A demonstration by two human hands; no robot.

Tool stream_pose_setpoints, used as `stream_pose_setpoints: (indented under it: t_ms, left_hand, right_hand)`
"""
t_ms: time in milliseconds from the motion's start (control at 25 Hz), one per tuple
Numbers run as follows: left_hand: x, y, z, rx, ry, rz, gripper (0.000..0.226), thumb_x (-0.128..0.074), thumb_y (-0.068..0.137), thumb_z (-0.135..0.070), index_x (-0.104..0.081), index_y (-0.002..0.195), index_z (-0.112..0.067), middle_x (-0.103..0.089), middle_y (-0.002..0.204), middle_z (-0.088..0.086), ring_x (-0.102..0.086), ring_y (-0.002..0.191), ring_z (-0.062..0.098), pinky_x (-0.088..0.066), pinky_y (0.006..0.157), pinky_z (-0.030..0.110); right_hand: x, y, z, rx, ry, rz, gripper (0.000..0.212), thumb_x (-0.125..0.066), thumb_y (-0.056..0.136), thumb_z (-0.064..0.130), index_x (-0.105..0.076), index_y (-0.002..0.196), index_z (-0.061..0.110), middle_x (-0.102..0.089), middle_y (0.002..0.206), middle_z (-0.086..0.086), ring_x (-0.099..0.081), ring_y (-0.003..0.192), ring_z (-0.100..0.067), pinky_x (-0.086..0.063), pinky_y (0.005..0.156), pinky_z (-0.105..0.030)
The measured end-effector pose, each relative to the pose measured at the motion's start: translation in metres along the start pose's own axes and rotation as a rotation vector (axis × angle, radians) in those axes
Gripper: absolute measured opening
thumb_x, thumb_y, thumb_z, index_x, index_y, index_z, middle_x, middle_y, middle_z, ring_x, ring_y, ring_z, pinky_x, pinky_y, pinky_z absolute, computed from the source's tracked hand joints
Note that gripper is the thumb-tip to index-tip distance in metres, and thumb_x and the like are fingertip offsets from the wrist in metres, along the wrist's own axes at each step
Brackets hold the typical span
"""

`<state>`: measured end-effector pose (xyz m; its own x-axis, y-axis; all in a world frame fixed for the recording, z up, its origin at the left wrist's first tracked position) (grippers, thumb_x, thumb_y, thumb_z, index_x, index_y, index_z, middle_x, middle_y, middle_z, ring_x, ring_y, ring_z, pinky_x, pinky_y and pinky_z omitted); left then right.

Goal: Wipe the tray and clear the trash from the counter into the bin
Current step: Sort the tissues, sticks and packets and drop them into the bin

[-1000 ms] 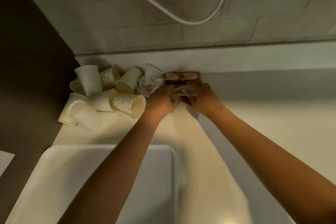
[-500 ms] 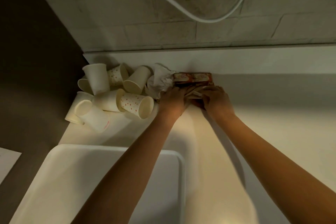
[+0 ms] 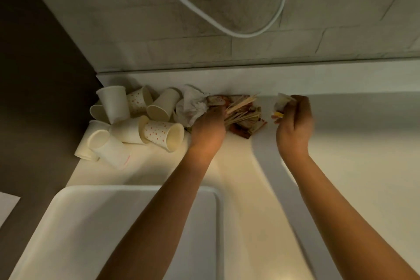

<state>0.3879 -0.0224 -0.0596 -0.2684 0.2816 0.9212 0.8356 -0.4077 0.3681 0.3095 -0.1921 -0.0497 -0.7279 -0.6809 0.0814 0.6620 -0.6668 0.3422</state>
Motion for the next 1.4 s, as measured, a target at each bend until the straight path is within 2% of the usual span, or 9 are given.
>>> stream_pose_setpoints:
  t_ms: [120,200,320,440,560,680,1000,1240,1400]
  left_hand:
    - [0.007,-0.014,-0.005,0.243,-0.386,0.134,0.025,-0.042,0.098,-0.018,-0.059,0.104,-0.001,-0.065,0.092,0.019,-0.061,0.084,0.033,-0.037,0.065,0.030]
    - [0.018,-0.033,-0.016,0.362,-0.706,0.174,0.026,-0.039,0.099,-0.017,-0.060,0.100,-0.001,-0.060,0.083,0.015,-0.056,0.074,0.029,-0.035,0.062,0.028]
    - [0.030,-0.072,-0.046,0.555,-1.120,0.366,0.023,-0.036,0.099,-0.014,-0.058,0.090,-0.012,-0.045,0.066,-0.002,-0.038,0.047,0.008,-0.029,0.045,0.021]
    - [0.041,-0.113,-0.075,0.681,-1.327,0.534,0.027,-0.033,0.099,-0.012,-0.053,0.082,-0.016,-0.040,0.062,-0.003,-0.027,0.036,0.002,-0.018,0.037,0.017]
    - [0.053,-0.152,-0.096,0.691,-1.375,0.613,0.028,-0.033,0.098,-0.008,-0.053,0.081,-0.015,-0.039,0.062,-0.002,-0.026,0.036,0.002,-0.018,0.037,0.016]
    - [0.062,-0.183,-0.115,0.639,-1.394,0.694,0.028,-0.031,0.098,-0.008,-0.052,0.081,-0.014,-0.039,0.061,-0.002,-0.026,0.037,0.003,-0.018,0.038,0.017]
    - [0.079,-0.253,-0.182,0.382,-1.392,0.822,0.028,-0.034,0.101,-0.017,-0.052,0.079,-0.019,-0.039,0.060,-0.005,-0.027,0.039,0.002,-0.020,0.043,0.017]
    - [0.067,-0.319,-0.270,0.156,-1.267,0.919,0.029,-0.035,0.101,-0.021,-0.055,0.080,-0.019,-0.043,0.059,-0.008,-0.034,0.040,-0.002,-0.027,0.042,0.010]
    - [0.043,-0.400,-0.331,0.074,-1.117,1.201,0.029,-0.033,0.102,-0.021,-0.054,0.082,-0.021,-0.043,0.059,-0.011,-0.036,0.036,-0.005,-0.028,0.039,0.008]
  right_hand:
    - [0.023,-0.013,0.005,-0.124,-0.025,0.005,0.018,-0.039,0.088,0.035,-0.051,0.075,0.035,-0.053,0.066,-0.004,-0.051,0.061,-0.028,-0.044,0.055,-0.041]
    - [0.042,-0.027,0.009,-0.220,-0.026,0.002,0.023,-0.042,0.092,0.027,-0.052,0.072,0.030,-0.046,0.061,0.000,-0.045,0.057,-0.020,-0.040,0.051,-0.032]
    - [0.069,-0.053,0.012,-0.412,-0.012,0.033,0.021,-0.042,0.097,0.020,-0.053,0.079,0.018,-0.046,0.065,-0.004,-0.043,0.053,-0.018,-0.037,0.040,-0.019]
    - [0.094,-0.088,0.015,-0.592,0.008,0.067,0.014,-0.040,0.098,0.020,-0.052,0.097,0.014,-0.047,0.068,-0.004,-0.043,0.049,-0.018,-0.038,0.047,-0.022]
    - [0.126,-0.129,0.019,-0.747,0.118,0.042,0.015,-0.037,0.099,0.018,-0.052,0.099,0.012,-0.045,0.069,-0.005,-0.038,0.050,-0.017,-0.032,0.043,-0.021]
    - [0.155,-0.161,0.021,-0.837,0.212,-0.046,0.019,-0.036,0.096,0.014,-0.052,0.086,0.013,-0.040,0.067,-0.005,-0.036,0.046,-0.015,-0.026,0.034,-0.016]
    - [0.236,-0.215,0.038,-0.806,0.302,-0.155,0.024,-0.035,0.085,0.000,-0.053,0.089,0.016,-0.044,0.068,-0.007,-0.042,0.050,-0.018,-0.031,0.037,-0.019]
    - [0.349,-0.239,0.043,-0.603,0.068,-0.289,0.024,-0.042,0.087,-0.003,-0.054,0.098,0.015,-0.051,0.076,-0.001,-0.048,0.058,-0.013,-0.042,0.043,-0.022]
    - [0.442,-0.282,0.015,-0.649,-0.008,-0.468,0.026,-0.045,0.086,0.000,-0.053,0.087,0.025,-0.051,0.081,0.003,-0.049,0.062,-0.012,-0.040,0.045,-0.023]
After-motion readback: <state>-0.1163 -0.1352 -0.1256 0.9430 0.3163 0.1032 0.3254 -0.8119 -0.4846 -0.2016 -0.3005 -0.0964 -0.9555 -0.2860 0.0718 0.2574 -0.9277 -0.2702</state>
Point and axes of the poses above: each hand's wrist, its own y-axis towards the middle knuckle, its own x-axis out of the back of the hand, z = x × y, the point moved 6 cm from there along y, towards the middle knuckle
